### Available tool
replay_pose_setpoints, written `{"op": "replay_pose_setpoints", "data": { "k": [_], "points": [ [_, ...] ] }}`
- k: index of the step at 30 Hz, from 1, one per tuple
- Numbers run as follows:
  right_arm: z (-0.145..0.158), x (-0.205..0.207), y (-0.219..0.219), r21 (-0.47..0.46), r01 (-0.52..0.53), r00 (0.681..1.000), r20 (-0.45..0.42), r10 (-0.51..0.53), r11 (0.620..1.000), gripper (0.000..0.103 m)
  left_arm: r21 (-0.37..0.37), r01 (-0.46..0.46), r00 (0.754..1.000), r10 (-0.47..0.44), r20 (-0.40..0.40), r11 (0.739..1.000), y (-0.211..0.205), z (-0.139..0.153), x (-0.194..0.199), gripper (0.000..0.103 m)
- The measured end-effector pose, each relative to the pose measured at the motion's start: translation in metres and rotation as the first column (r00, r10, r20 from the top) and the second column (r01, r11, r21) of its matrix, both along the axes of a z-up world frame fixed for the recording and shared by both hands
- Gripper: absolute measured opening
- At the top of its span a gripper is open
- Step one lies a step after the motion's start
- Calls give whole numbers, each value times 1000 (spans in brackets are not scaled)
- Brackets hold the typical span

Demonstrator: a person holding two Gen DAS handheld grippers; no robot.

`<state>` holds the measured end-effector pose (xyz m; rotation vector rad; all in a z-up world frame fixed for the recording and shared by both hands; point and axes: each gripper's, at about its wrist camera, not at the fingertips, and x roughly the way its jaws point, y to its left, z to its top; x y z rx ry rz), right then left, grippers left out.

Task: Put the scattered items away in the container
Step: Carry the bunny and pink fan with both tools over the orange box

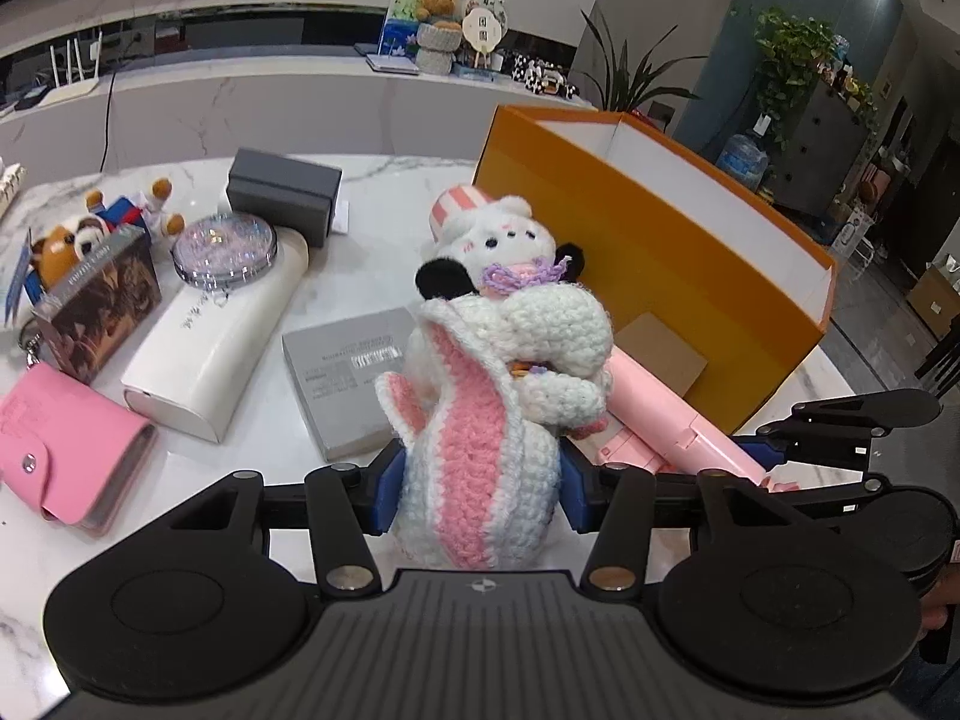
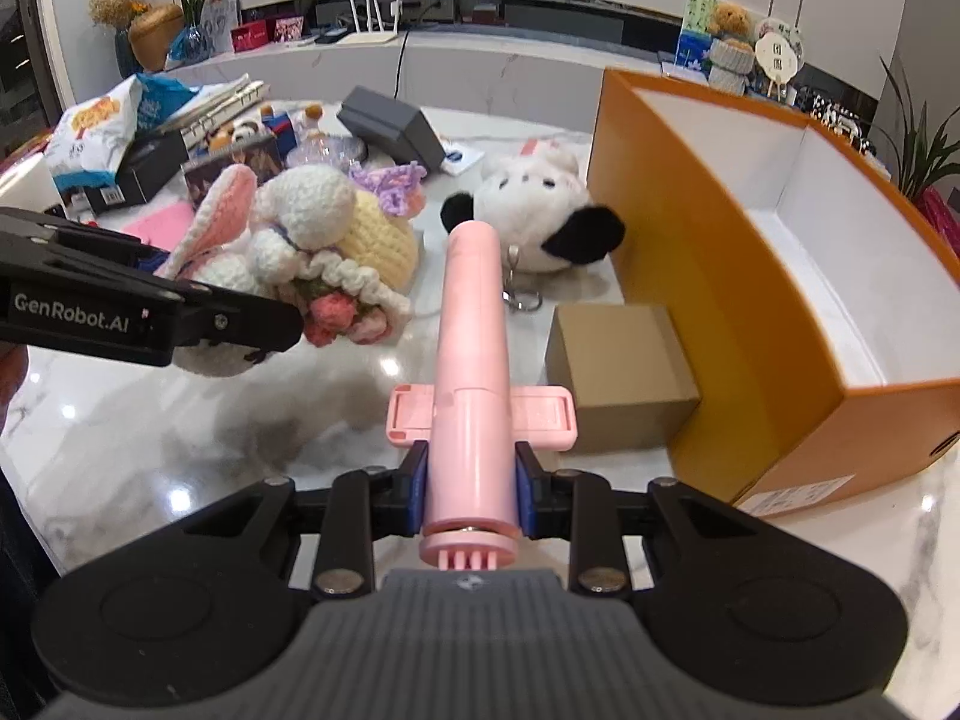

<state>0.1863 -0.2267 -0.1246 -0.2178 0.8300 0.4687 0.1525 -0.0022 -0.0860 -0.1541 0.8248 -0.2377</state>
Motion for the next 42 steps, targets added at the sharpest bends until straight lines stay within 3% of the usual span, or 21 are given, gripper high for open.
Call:
{"op": "replay_pose_setpoints", "data": {
  "k": [11, 23, 34, 42],
  "points": [
    [36, -10, -5, 16, 11, 997, 71, -12, 1000, 31, 10, -8, 998, 7, 64, 1000, -5, 32, -9, 59],
    [84, -15, -25, 50, 41, 985, 164, -49, 998, 31, 31, 48, 985, -53, 165, 998, -35, 81, 7, 59],
    [119, 5, -79, 25, 113, 964, 239, -116, 993, 31, 29, 123, 964, -127, 234, 992, -91, 109, 39, 59],
    [124, 33, -120, 3, 162, 957, 245, -158, 987, 31, -32, 139, 967, -129, 222, 990, -125, 102, 84, 59]
  ]
}}
